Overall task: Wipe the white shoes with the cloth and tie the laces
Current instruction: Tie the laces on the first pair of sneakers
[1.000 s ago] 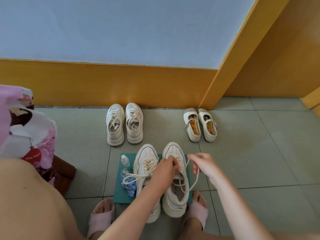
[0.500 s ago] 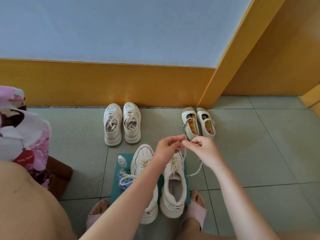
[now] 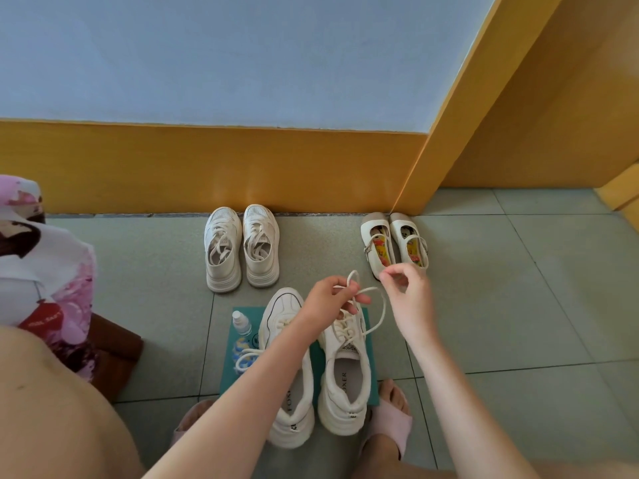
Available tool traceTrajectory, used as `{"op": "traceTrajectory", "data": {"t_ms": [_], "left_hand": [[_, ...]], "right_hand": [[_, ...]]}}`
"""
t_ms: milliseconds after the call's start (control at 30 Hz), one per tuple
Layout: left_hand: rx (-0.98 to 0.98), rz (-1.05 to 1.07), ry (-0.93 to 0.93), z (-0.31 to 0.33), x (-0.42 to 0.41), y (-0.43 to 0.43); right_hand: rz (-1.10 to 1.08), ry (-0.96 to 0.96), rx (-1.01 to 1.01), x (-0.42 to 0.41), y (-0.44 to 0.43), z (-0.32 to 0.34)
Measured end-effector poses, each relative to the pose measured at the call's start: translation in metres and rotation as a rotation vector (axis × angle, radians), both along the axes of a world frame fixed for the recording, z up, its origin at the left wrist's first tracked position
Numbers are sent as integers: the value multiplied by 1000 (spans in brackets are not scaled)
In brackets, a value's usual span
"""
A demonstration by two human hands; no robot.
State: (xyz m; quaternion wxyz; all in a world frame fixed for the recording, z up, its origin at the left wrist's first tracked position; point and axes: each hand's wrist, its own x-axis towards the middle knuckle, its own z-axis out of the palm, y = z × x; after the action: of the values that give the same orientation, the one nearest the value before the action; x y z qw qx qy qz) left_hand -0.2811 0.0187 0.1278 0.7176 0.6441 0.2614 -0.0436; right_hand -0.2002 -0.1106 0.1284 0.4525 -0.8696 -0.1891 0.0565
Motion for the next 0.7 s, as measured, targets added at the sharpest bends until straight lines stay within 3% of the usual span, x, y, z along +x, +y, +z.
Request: {"op": "traceTrajectory", "data": {"t_ms": [167, 400, 467, 600, 700], "left_hand": [[-48, 30, -11, 0, 0, 2], [-50, 102, -37, -4, -3, 5], [-111, 155, -19, -6, -3, 6], [-221, 220, 43, -7, -2, 7], [-203, 178, 44, -5, -3, 6]], "right_hand": [[238, 206, -122, -10, 1, -4], [114, 230, -41, 4, -3, 17], [228, 277, -68, 7, -5, 26], [571, 529, -378, 0, -11, 25], [416, 456, -341, 0, -11, 7]]}}
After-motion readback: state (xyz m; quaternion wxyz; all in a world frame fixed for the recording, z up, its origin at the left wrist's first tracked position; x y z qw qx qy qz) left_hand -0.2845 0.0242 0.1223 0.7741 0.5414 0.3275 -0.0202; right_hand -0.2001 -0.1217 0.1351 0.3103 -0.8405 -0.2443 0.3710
